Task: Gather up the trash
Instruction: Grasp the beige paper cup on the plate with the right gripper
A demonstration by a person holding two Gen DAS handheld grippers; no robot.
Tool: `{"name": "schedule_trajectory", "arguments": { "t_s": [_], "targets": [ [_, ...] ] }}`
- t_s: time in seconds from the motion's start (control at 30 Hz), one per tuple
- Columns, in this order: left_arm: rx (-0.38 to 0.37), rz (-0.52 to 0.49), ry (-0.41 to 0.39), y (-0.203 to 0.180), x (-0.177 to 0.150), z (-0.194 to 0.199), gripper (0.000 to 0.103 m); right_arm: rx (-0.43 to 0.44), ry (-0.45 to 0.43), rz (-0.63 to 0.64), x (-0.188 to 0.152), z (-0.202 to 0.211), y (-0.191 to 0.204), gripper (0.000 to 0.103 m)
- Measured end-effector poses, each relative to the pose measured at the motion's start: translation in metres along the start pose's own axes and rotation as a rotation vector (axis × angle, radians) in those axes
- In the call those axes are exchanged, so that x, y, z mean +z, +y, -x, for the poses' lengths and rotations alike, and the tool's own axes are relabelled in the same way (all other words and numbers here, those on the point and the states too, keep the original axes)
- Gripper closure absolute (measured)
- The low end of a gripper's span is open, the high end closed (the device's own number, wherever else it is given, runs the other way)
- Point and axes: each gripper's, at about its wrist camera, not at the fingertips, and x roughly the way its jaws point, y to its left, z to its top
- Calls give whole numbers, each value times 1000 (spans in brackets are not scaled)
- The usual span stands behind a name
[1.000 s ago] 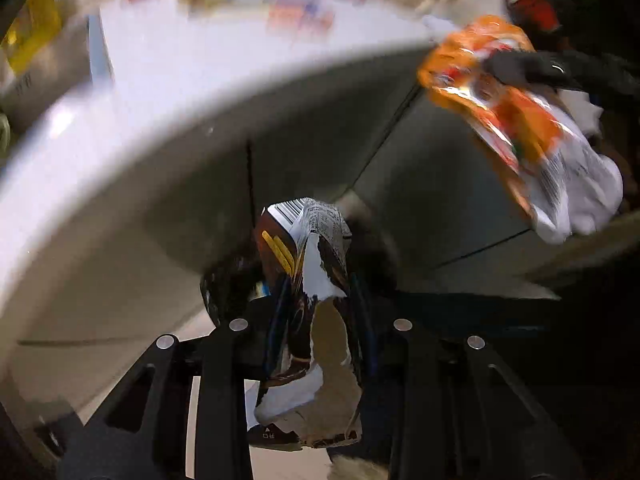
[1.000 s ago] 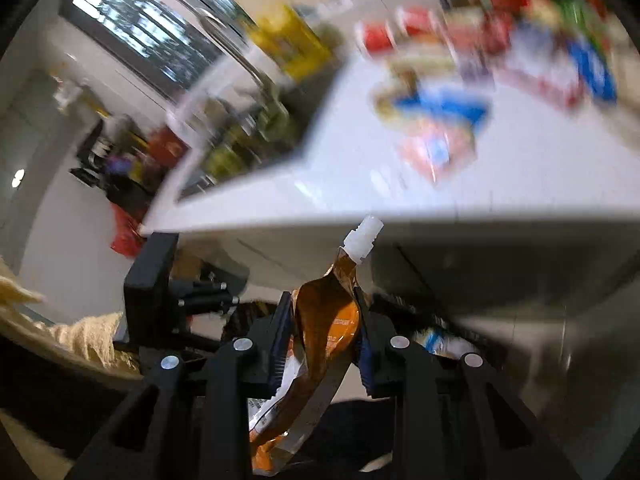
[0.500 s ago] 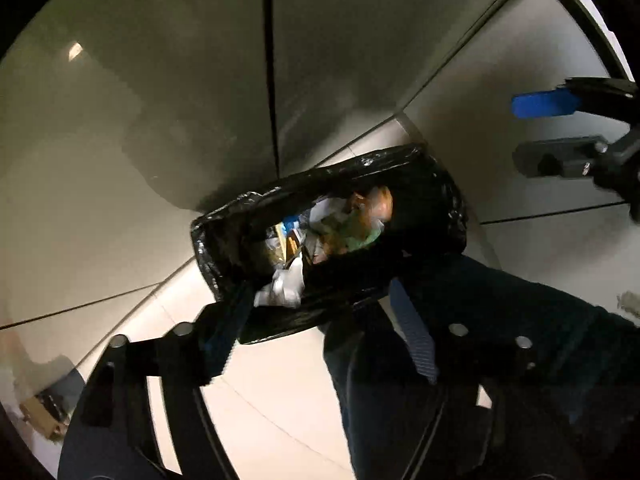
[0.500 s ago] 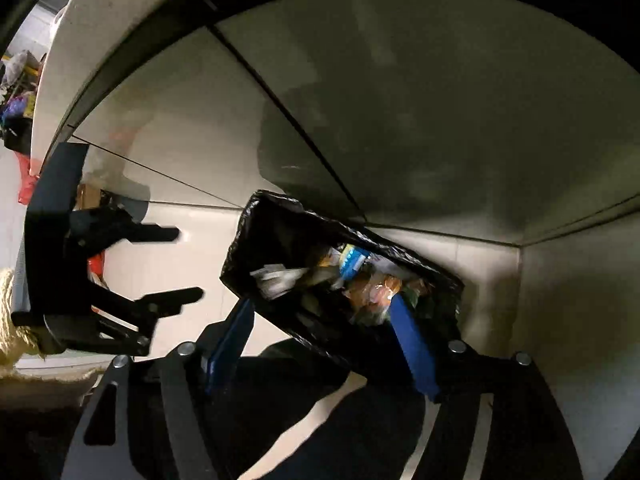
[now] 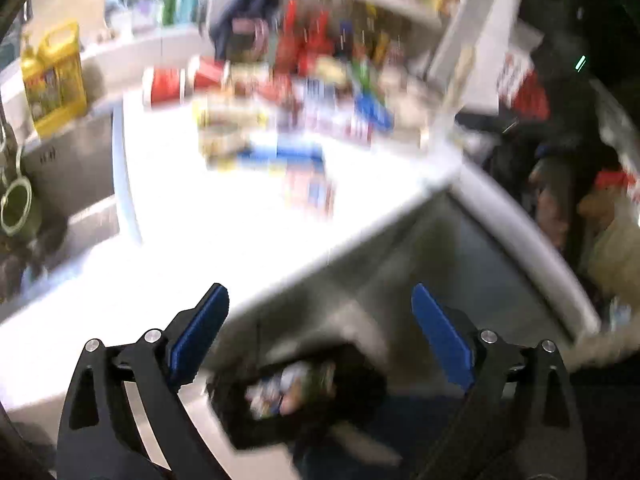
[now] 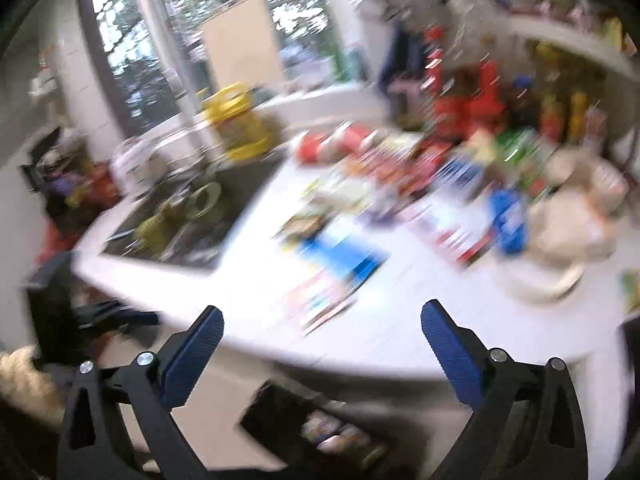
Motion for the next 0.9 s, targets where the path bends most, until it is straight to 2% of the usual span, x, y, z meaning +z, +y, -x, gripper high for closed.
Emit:
{"name": "schedule_trajectory", "arguments": {
  "t_s": [0.1, 0.2, 0.3, 0.4, 0.47, 0.7, 0.9],
  "targets": [
    [59, 43, -107, -8, 38, -7, 11, -98, -77, -36, 32, -1, -41, 5],
    [129, 77, -154, -12, 60, -20, 11, -199, -118, -122, 56, -8, -96, 5],
    [150, 98, -134, -15, 72, -27, 11, -335, -83, -182, 62, -37, -147, 5],
    [154, 111, -117, -13, 71, -32, 11, -444, -30, -176, 60, -66, -187, 5],
    [167, 124, -98, -13, 68, -35, 11, -475, 19, -152, 57, -89, -204, 5],
    [197, 168, -58, -11, 68, -47, 11, -491, 117, -95, 49, -132, -228, 5],
    [187, 191, -41, -11, 80, -63, 11, -381, 105, -173, 47, -128, -244, 12]
  ]
}}
